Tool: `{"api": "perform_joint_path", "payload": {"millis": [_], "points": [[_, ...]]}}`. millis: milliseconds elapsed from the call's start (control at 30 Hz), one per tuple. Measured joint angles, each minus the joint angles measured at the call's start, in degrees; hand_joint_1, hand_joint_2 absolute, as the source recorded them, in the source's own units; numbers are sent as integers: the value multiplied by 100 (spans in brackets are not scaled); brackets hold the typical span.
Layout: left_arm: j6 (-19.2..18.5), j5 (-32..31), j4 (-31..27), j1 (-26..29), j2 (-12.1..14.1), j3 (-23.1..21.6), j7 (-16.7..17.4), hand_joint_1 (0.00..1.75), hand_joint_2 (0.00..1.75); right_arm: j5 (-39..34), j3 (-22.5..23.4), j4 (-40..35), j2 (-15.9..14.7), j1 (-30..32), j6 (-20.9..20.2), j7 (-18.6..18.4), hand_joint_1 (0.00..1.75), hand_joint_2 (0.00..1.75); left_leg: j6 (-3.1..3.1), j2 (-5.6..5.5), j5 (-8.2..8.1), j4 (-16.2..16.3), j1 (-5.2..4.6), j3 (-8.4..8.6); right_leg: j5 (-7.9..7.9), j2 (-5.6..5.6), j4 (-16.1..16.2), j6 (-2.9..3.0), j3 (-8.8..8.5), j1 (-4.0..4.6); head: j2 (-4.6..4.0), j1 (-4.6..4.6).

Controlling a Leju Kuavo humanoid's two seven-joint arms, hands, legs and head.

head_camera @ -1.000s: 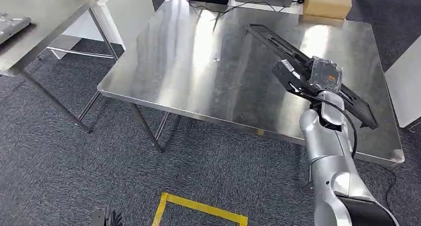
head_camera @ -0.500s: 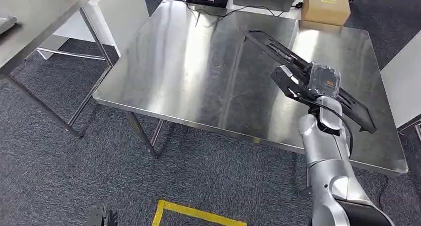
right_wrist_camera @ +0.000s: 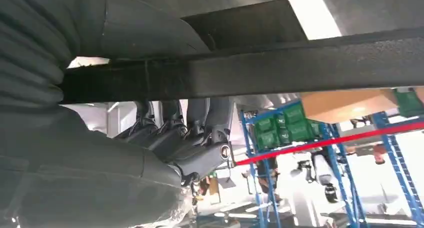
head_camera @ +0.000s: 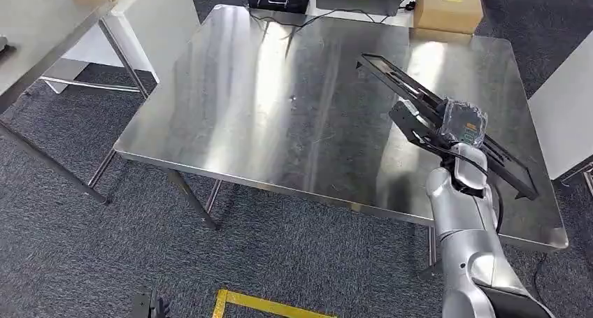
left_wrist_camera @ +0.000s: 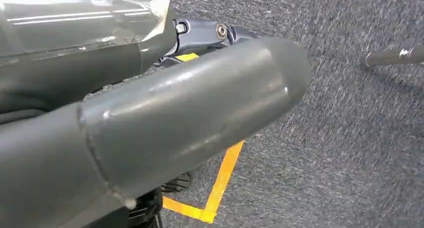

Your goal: Take the parts from the cabinet and place them on the table.

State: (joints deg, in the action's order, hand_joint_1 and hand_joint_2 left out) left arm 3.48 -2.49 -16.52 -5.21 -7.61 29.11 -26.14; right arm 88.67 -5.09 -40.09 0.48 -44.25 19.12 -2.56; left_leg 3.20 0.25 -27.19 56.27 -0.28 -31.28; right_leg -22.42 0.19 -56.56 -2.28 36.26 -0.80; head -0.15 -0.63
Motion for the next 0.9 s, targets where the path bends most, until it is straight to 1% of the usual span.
{"api": "perform_joint_path", "payload": {"millis": [67,133,200,233,267,467,667,900], "points": [[-26,-37,0,1,0,26,0,0,0,9,83,35,-26,4,-4,-24,175,175,-4,3,-1,-10,2,2,-9,-1,1,16,0,5,0,0],[-42,-52,0,1,0,48,0,0,0,15,153,72,-55,14,-4,-52,175,175,-25,3,0,-13,6,1,-8,-1,1,19,0,8,0,4],[-55,-70,0,1,-4,90,2,0,0,13,234,120,-81,31,0,-90,175,175,-74,3,6,-15,7,2,-5,-1,0,24,-2,8,0,4],[-68,-81,0,1,-4,94,4,0,0,11,280,157,-94,43,4,-98,175,175,-89,4,12,-15,7,2,-1,-1,0,29,-3,8,0,4],[-87,-94,0,1,-4,101,4,0,0,11,319,199,-107,58,11,-111,175,175,-90,4,13,-15,6,2,6,-2,0,40,-3,7,0,7],[-96,-111,0,2,-18,146,7,0,0,9,514,439,-138,124,42,-151,175,175,-94,3,20,-10,-21,4,8,-3,-1,37,-21,6,0,4],[-109,-116,-2,5,-24,234,7,0,0,-22,618,601,-144,166,70,-168,175,175,-90,0,17,2,-34,-1,8,-3,0,36,-29,5,0,9],[-105,-90,-2,22,-31,289,4,0,0,-22,673,828,-118,177,118,-168,175,175,-85,-4,15,3,-57,-3,8,-3,0,35,-29,-15,0,7]]}}
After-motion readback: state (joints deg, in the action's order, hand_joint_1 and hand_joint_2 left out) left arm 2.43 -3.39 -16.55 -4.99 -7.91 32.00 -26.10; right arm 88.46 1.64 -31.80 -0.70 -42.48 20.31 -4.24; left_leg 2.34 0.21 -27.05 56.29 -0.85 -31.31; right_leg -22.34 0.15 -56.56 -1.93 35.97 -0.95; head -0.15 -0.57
